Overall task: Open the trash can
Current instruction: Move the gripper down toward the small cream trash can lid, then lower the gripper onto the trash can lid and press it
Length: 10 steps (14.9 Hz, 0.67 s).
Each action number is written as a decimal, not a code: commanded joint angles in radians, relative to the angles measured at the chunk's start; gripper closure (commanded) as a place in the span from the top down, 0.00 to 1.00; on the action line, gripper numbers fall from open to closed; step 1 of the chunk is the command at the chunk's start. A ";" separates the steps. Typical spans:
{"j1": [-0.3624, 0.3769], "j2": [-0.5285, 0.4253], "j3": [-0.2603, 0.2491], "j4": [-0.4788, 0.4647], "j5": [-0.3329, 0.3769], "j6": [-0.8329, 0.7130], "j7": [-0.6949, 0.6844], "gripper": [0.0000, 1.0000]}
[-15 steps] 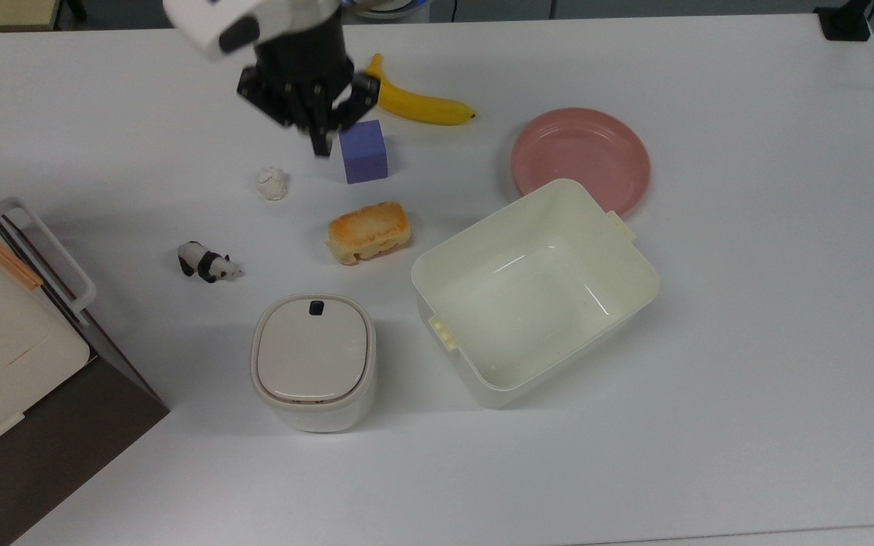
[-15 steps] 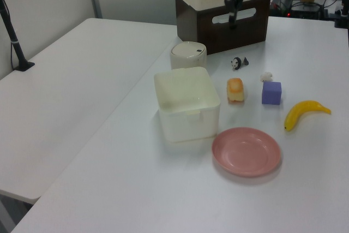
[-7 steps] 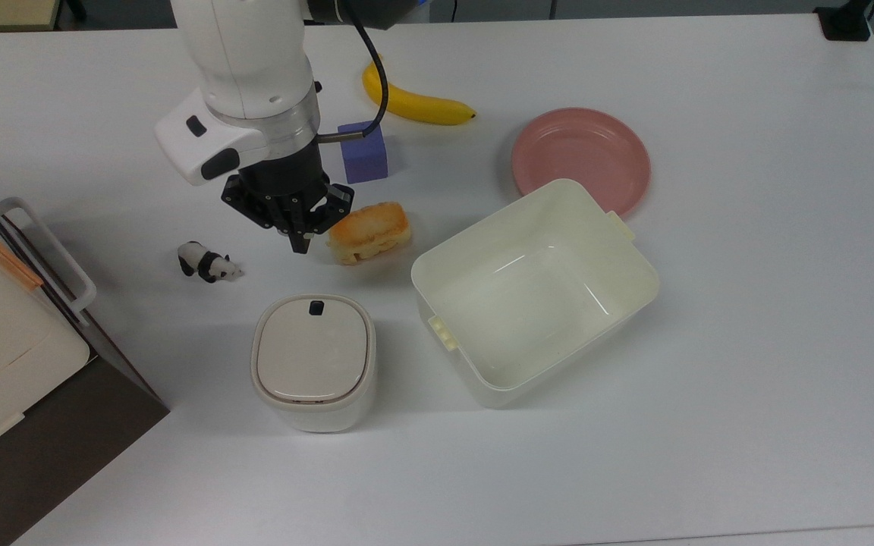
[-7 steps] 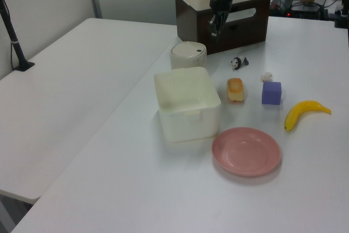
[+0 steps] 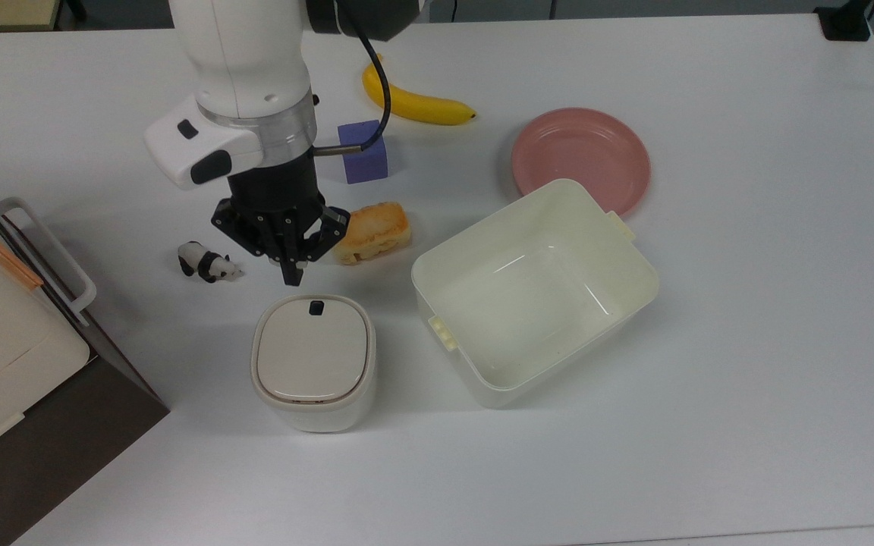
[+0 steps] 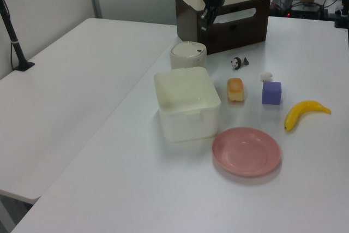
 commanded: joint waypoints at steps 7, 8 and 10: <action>0.015 0.090 0.004 0.014 -0.052 0.080 -0.022 0.00; 0.017 0.092 0.006 0.012 -0.052 0.080 -0.021 0.00; 0.018 0.095 0.009 0.011 -0.068 0.080 -0.018 0.00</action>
